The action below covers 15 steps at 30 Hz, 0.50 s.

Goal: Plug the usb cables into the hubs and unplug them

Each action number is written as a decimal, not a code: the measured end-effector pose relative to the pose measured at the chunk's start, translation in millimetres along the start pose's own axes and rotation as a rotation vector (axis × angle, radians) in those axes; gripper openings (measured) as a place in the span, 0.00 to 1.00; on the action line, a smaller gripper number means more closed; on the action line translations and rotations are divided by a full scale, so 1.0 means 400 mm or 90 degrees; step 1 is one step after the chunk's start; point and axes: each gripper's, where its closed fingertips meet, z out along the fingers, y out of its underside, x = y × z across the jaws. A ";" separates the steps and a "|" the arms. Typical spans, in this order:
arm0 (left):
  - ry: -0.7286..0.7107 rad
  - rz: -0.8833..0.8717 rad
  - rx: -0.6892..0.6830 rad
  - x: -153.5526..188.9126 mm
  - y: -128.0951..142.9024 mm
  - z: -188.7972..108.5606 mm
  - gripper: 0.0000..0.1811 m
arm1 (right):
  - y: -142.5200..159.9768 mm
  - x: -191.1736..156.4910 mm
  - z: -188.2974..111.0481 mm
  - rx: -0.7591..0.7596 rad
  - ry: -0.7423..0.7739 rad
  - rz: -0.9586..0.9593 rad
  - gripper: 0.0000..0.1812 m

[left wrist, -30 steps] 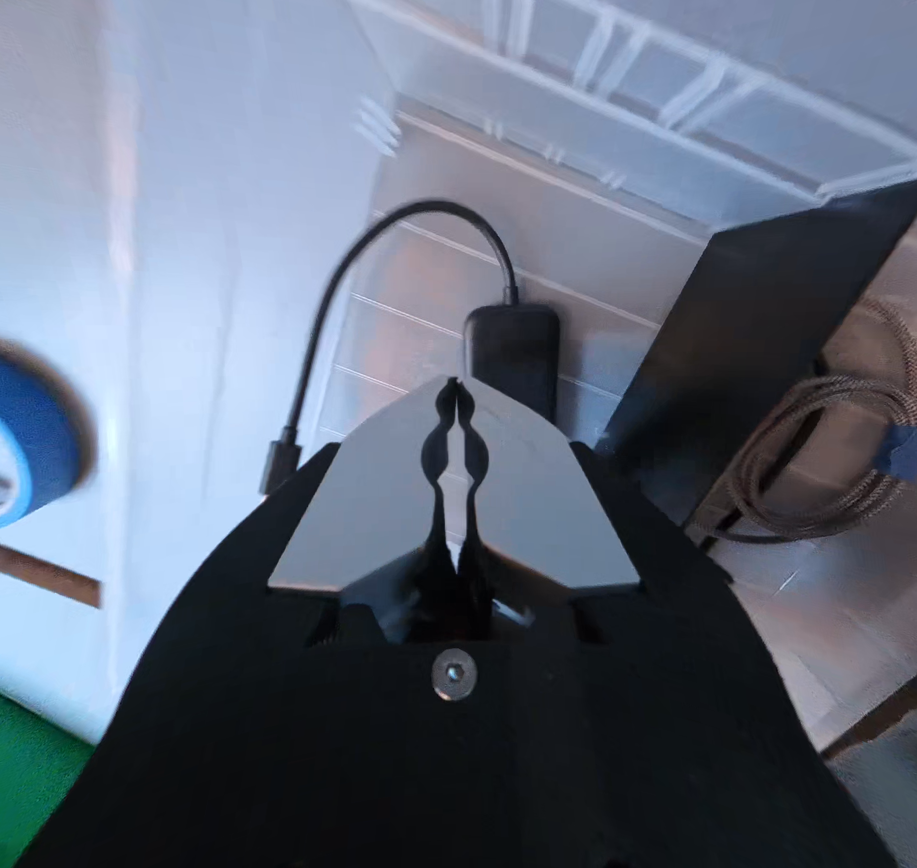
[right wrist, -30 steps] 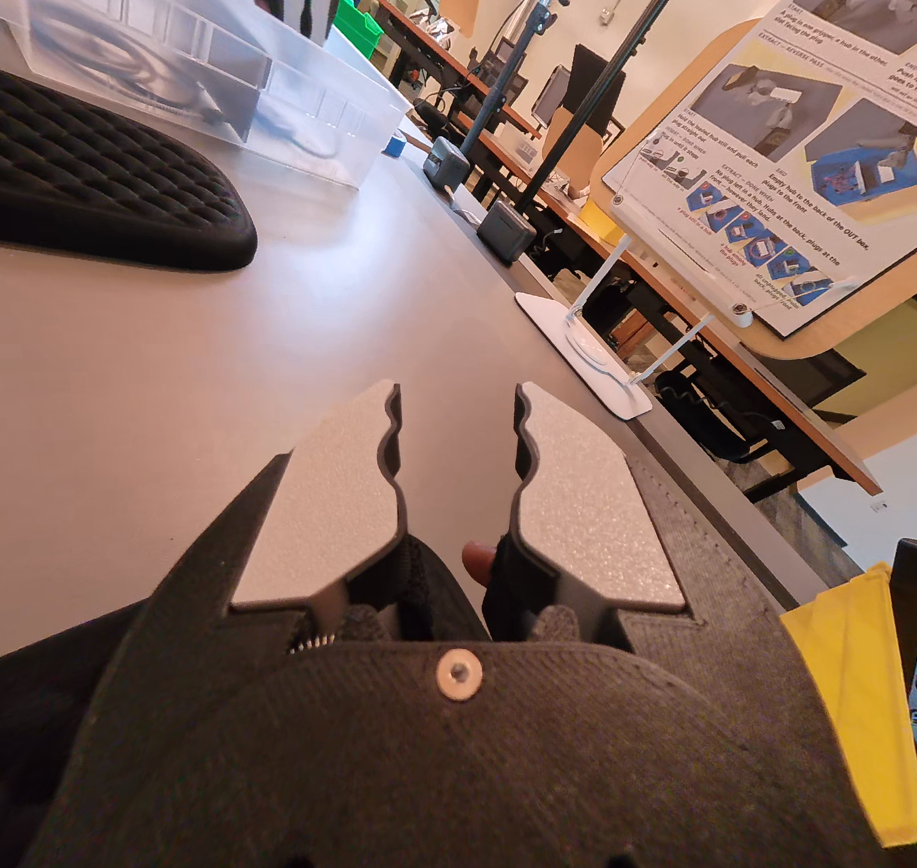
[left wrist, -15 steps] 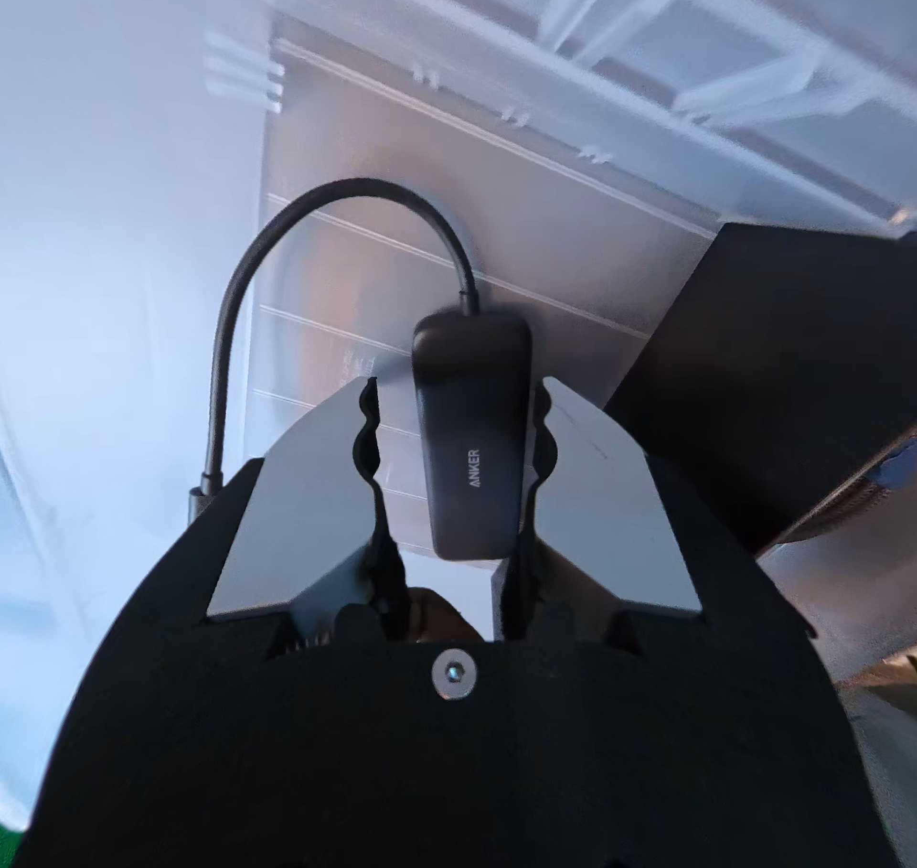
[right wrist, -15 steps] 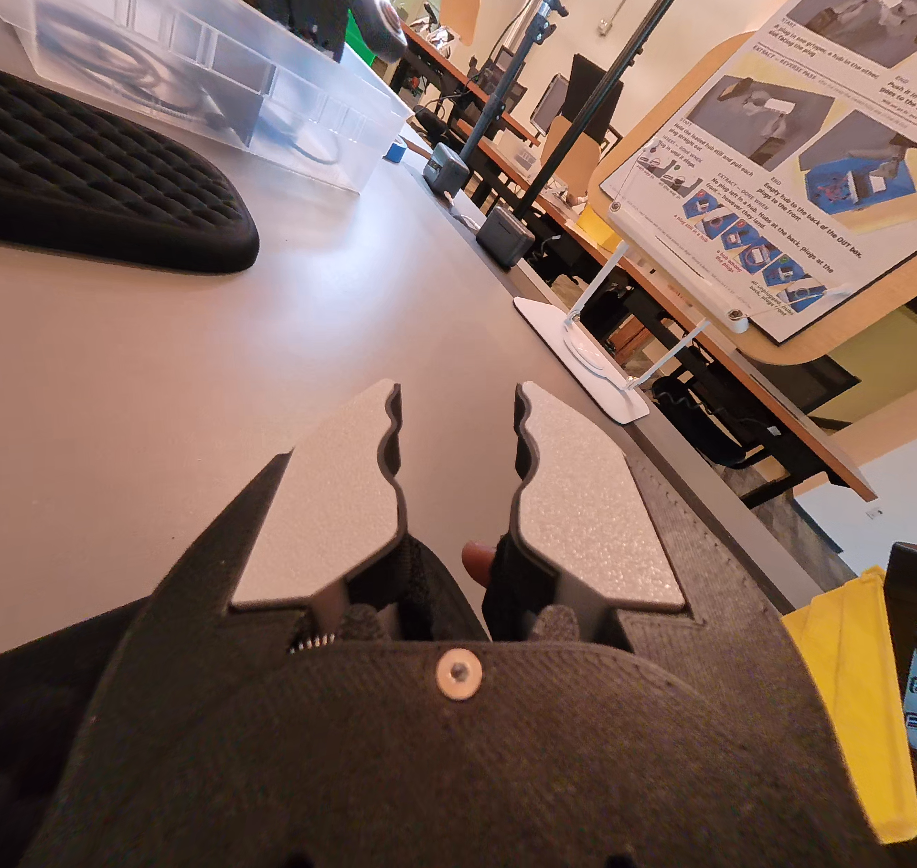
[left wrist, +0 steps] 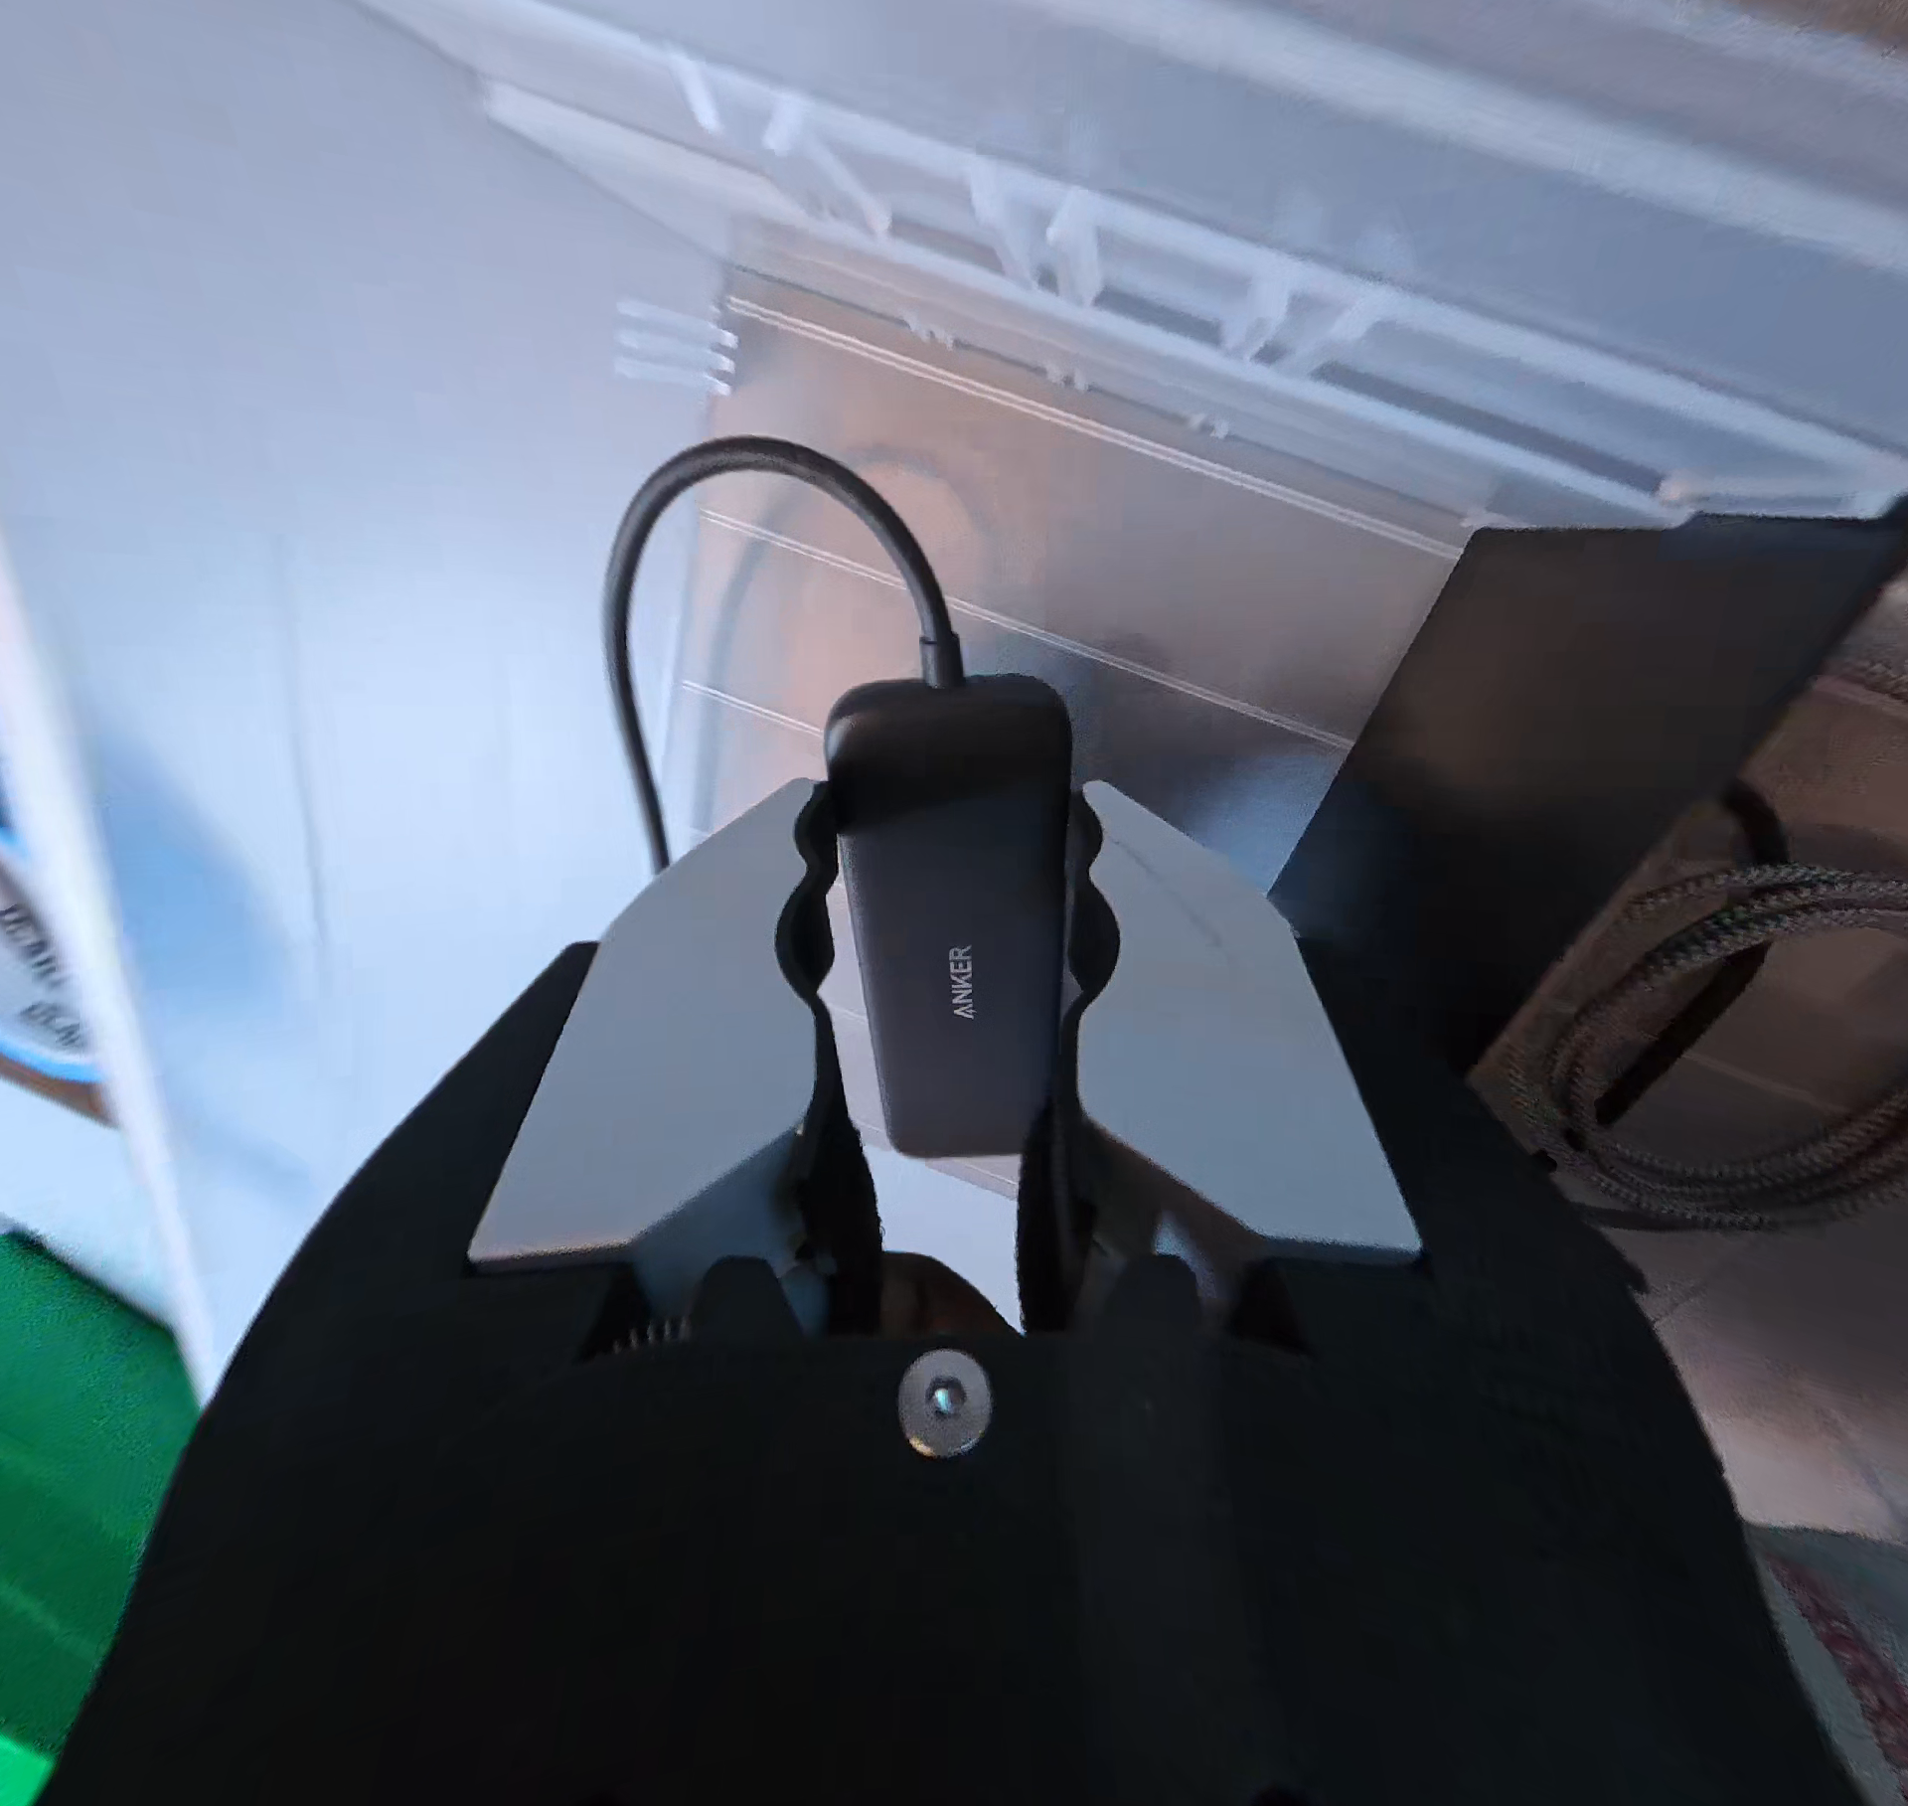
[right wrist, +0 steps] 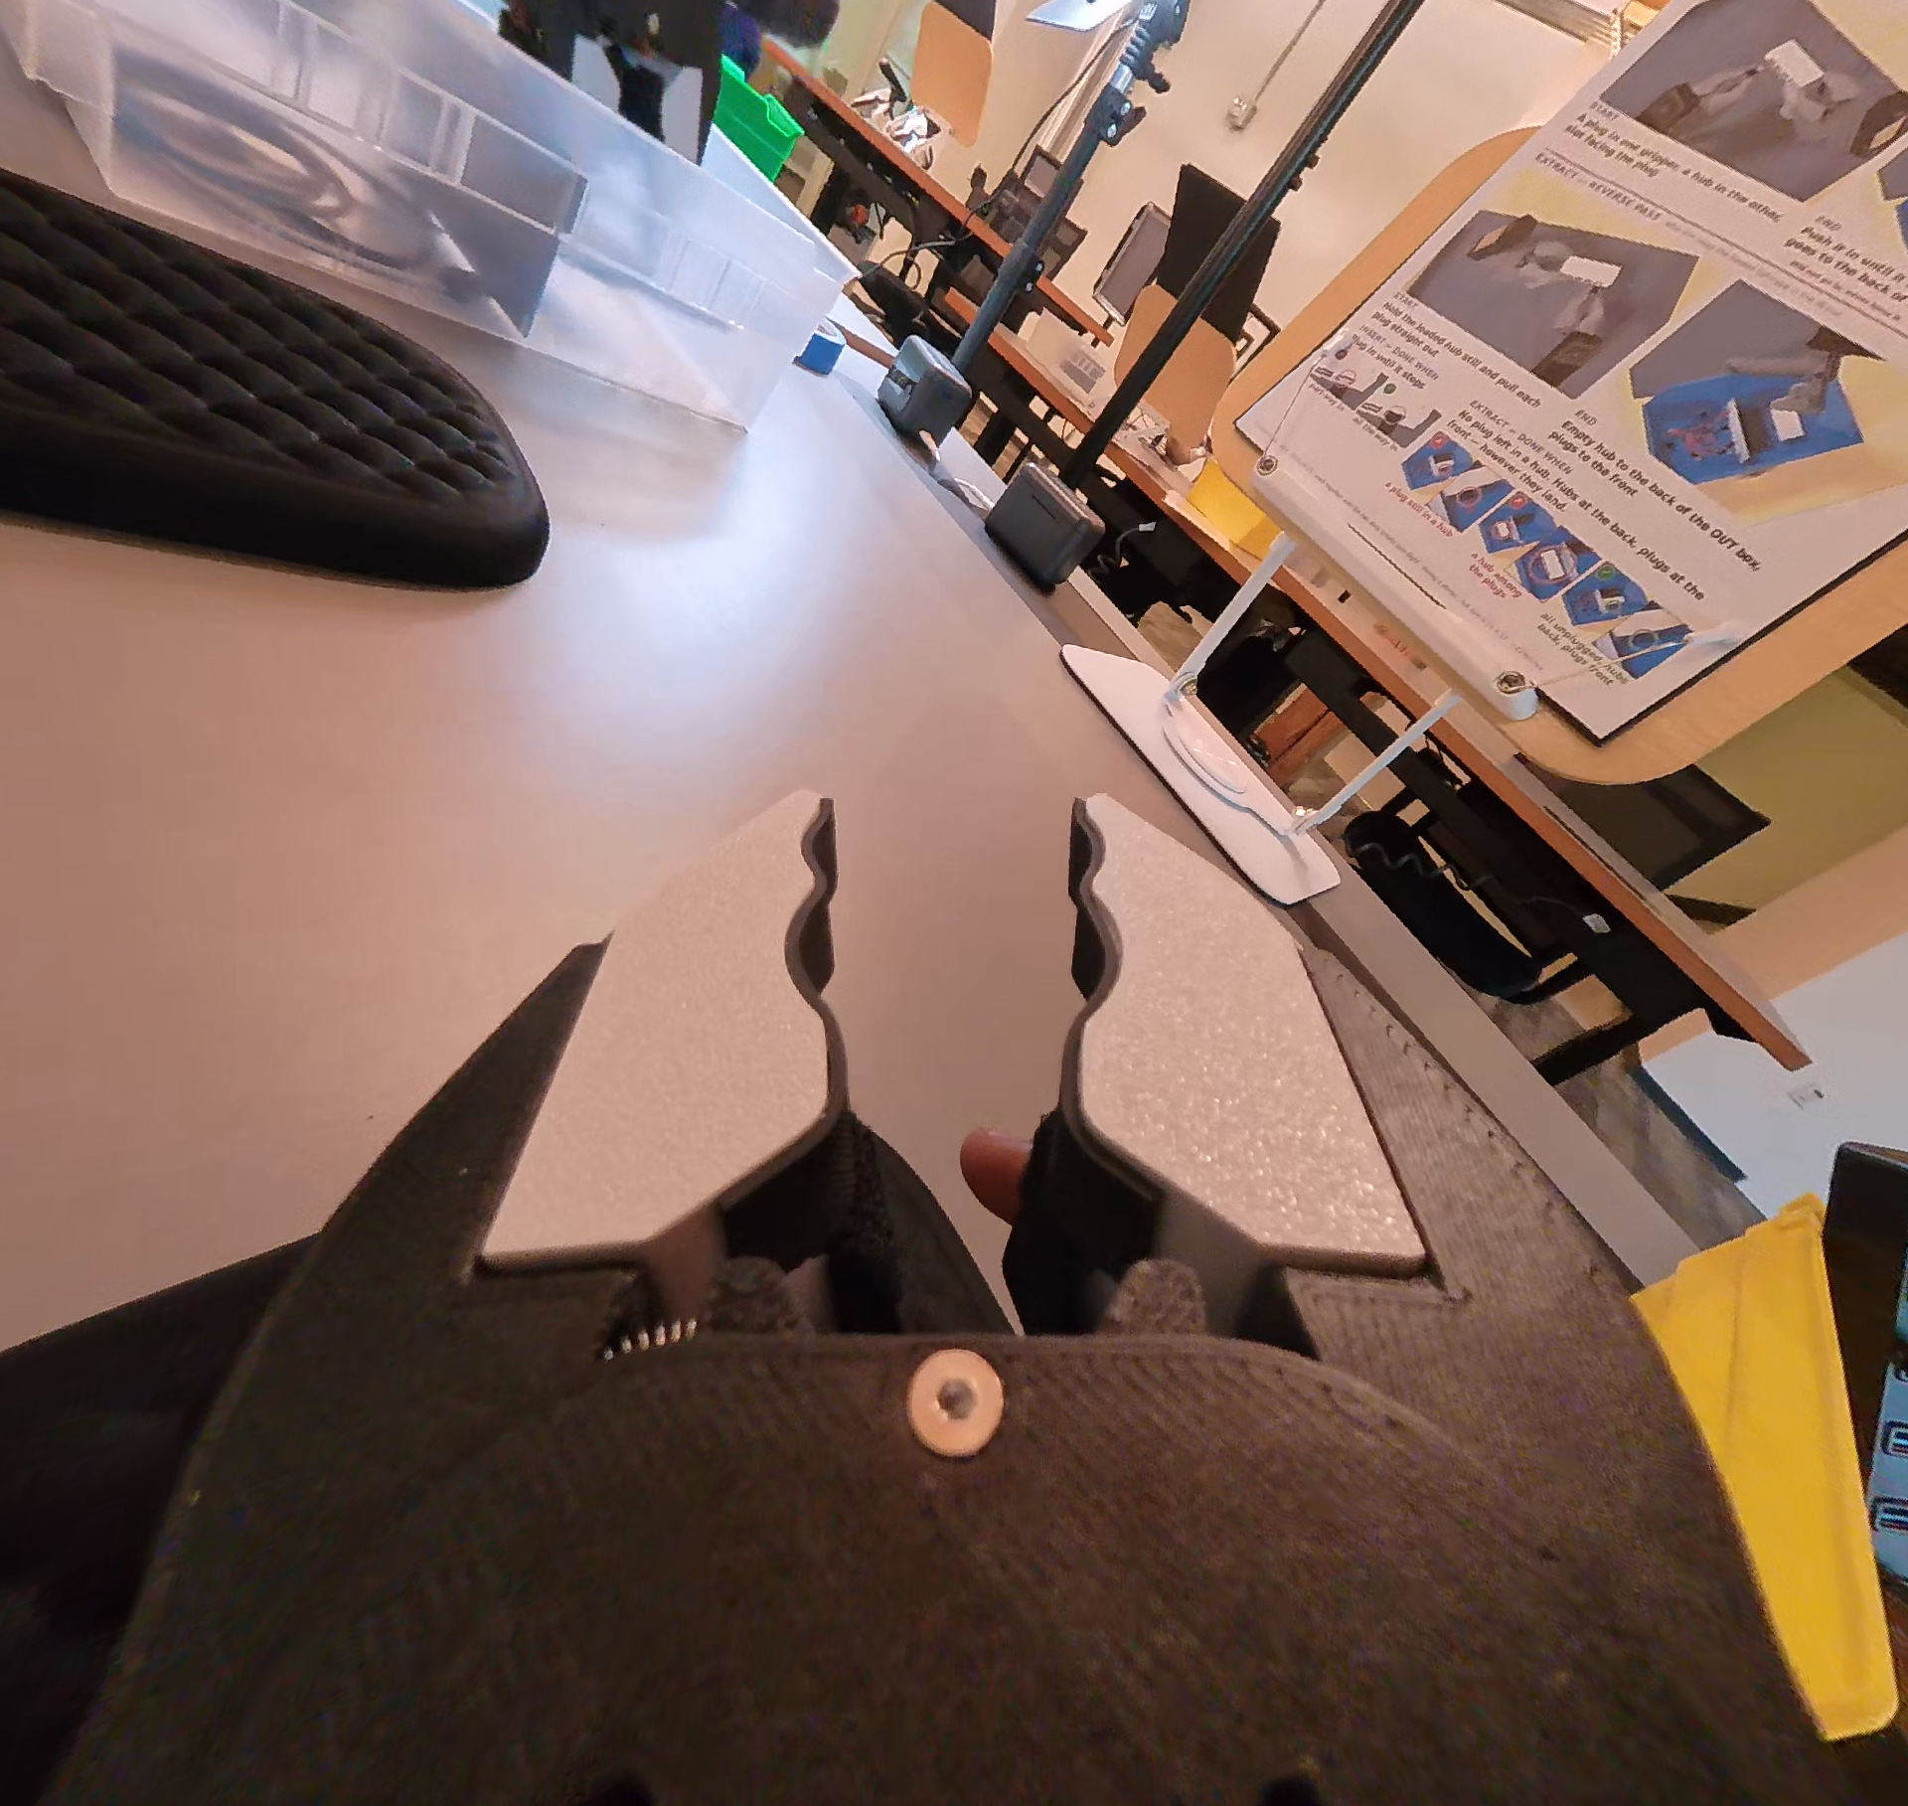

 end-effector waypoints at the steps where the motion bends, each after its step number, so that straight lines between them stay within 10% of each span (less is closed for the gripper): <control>1: -0.015 -0.005 0.016 -0.006 -0.007 -0.018 0.24 | -0.001 0.001 -0.001 0.002 0.000 0.002 0.24; 8: -0.200 -0.068 0.210 -0.058 -0.057 -0.229 0.24 | -0.003 0.004 -0.002 0.007 0.001 0.008 0.24; 15: -0.486 -0.158 0.617 -0.019 -0.146 -0.566 0.24 | -0.004 0.002 -0.003 0.007 -0.001 0.005 0.24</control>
